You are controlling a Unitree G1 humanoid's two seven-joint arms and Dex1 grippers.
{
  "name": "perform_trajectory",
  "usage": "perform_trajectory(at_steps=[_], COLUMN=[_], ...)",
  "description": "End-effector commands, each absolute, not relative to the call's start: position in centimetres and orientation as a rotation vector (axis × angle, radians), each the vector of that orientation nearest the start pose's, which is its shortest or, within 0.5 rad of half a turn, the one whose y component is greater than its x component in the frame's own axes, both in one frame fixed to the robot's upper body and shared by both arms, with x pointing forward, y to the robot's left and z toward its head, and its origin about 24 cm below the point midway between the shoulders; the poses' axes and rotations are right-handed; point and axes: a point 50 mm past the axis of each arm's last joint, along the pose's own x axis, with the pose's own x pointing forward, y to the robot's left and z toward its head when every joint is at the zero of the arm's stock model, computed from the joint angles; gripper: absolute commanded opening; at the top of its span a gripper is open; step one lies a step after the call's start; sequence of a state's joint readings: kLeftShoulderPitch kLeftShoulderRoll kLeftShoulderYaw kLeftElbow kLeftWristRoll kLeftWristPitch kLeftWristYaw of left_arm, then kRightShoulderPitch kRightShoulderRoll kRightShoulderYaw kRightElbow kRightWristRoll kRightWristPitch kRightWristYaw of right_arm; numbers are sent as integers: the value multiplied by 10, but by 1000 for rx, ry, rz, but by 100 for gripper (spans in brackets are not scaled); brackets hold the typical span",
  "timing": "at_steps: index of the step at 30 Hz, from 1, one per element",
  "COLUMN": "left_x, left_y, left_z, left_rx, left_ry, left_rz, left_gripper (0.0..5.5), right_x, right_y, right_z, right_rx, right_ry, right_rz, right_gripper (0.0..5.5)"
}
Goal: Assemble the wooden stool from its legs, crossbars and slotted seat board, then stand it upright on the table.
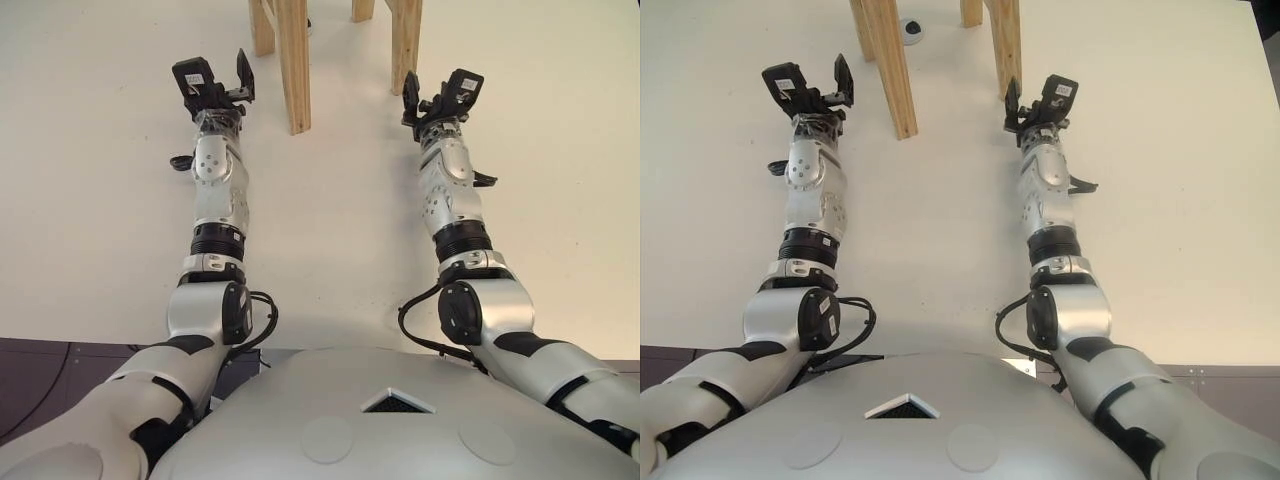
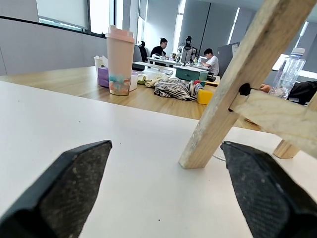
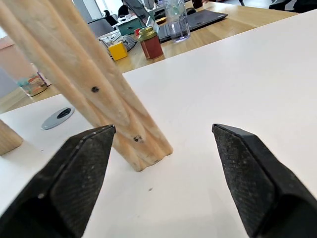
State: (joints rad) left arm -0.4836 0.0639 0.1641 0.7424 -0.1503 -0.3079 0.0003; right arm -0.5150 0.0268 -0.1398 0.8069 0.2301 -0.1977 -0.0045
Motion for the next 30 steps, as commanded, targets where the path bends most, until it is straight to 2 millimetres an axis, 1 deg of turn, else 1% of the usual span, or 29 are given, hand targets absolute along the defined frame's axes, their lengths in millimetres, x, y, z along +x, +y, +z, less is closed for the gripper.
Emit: perform_trajectory(at_steps=[1, 4, 9, 11, 15, 18, 23, 24, 25, 26, 27, 30], left_x=[340, 342, 343, 344, 343, 342, 341, 341, 339, 337, 336, 328], left_y=[164, 160, 154, 157, 163, 165, 160, 160, 159, 159, 159, 164], left_z=[46, 48, 51, 52, 58, 57, 59, 59, 61, 64, 66, 73], left_rx=[-93, -67, -39, -79, -51, -45, -80, -72, -70, -71, -72, -10], left_ry=[-78, -94, -115, -115, -172, -179, -189, -197, -210, -227, -239, -268], left_rz=[65, 52, 16, 32, 52, 54, -3, -17, -32, -40, -48, -68], left_gripper=[409, 409, 409, 409, 409, 409, 409, 409, 409, 395, 378, 378], right_x=[339, 339, 340, 340, 339, 337, 334, 332, 329, 326, 323, 313], right_y=[-133, -129, -126, -124, -118, -114, -121, -121, -121, -122, -123, -125], right_z=[21, 22, 22, 21, 24, 27, 30, 32, 35, 40, 44, 61], right_rx=[216, 181, 199, 209, 223, 221, 176, 175, 157, 128, 108, 62], right_ry=[92, 73, 69, 75, 38, 7, -38, -52, -79, -112, -136, -205], right_rz=[-44, -24, -23, -10, 29, 57, 63, 85, 117, 138, 152, 160], right_gripper=[360, 360, 360, 360, 360, 360, 360, 360, 342, 334, 309, 309])
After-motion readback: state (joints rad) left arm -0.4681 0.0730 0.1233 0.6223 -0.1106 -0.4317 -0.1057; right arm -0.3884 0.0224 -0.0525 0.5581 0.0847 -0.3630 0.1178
